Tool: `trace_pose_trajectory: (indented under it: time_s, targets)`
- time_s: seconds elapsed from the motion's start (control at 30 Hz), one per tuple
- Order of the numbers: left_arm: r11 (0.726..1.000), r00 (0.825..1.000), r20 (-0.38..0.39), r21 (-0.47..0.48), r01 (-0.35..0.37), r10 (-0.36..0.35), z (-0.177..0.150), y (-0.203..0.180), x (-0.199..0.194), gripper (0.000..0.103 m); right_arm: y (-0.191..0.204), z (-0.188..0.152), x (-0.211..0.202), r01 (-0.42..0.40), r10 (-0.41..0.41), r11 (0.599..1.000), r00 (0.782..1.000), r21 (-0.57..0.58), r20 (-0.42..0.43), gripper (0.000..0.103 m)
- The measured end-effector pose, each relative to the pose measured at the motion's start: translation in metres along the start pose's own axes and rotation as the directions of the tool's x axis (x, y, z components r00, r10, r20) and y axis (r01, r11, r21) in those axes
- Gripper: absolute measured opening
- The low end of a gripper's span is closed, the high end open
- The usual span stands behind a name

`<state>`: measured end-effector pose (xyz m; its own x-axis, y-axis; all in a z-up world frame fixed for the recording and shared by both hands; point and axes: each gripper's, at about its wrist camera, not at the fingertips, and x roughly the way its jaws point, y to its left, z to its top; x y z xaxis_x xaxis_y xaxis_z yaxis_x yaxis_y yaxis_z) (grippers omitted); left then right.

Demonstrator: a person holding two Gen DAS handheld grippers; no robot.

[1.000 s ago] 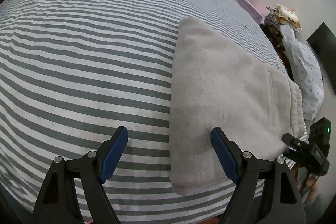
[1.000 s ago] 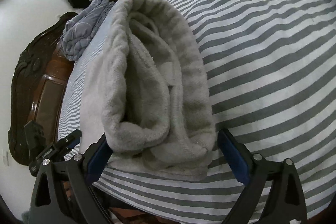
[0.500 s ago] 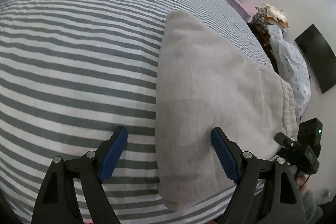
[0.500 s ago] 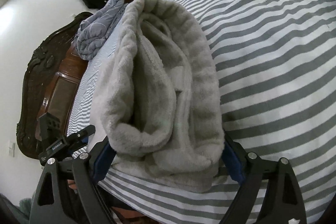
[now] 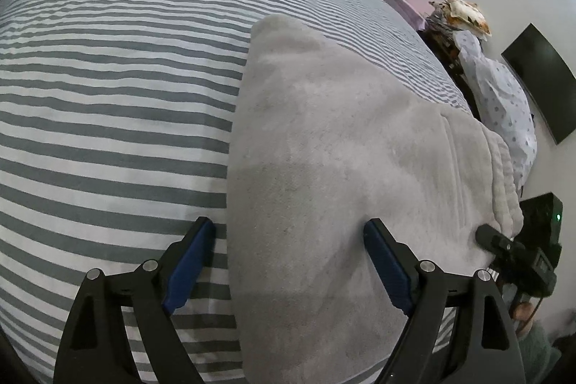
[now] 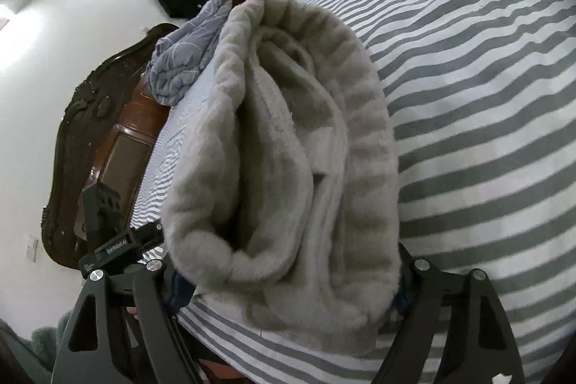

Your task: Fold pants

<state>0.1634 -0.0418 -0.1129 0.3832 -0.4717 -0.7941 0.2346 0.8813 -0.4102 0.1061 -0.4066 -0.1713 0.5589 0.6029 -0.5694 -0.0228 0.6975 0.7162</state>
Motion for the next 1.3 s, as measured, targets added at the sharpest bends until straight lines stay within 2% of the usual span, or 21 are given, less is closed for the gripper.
trace_pose_trajectory:
  time_s: [0.07,0.17,0.23,0.4,0.63,0.93,0.97,1.13,1.3]
  targets:
    - [1.0,1.0,0.006,0.009,-0.005,0.005,-0.003,0.0,-0.001,0.085,-0.002,0.0,0.002,0.001,-0.001,1.0,1.0,-0.008,0.014,0.082]
    - [1.0,1.0,0.012,0.02,0.001,-0.002,-0.005,-0.006,-0.003,0.071,0.001,0.0,0.005,0.015,-0.015,1.0,1.0,-0.015,0.025,0.084]
    - [0.999,0.999,0.02,0.028,-0.026,0.025,-0.006,-0.011,-0.002,0.067,0.002,0.001,0.007,0.021,-0.021,1.0,1.0,-0.016,0.021,0.084]
    - [1.0,1.0,0.021,0.016,-0.021,0.02,-0.007,-0.009,-0.005,0.058,0.001,0.005,0.008,0.018,-0.018,1.0,1.0,-0.004,0.003,0.084]
    - [0.999,1.0,0.005,0.032,-0.024,0.024,-0.002,-0.008,-0.003,0.062,0.001,0.013,0.011,0.058,-0.057,0.998,0.998,0.02,-0.007,0.078]
    - [0.999,1.0,0.01,0.04,-0.014,0.014,0.003,-0.008,0.004,0.069,0.006,0.021,0.015,0.067,-0.066,0.997,0.998,0.037,-0.021,0.076]
    - [0.999,1.0,0.012,0.044,-0.008,0.008,0.004,-0.008,0.004,0.067,0.008,0.022,0.015,0.078,-0.078,0.996,0.997,0.037,-0.02,0.073]
    - [0.999,0.999,0.039,0.042,0.011,-0.013,0.008,-0.013,-0.004,0.04,0.018,0.023,0.013,0.106,-0.106,0.993,0.994,0.058,-0.011,0.059]
    - [1.0,0.998,0.058,0.024,0.019,-0.02,0.012,-0.016,-0.012,0.034,0.038,0.027,0.008,0.107,-0.108,0.99,0.994,0.09,0.014,0.051]
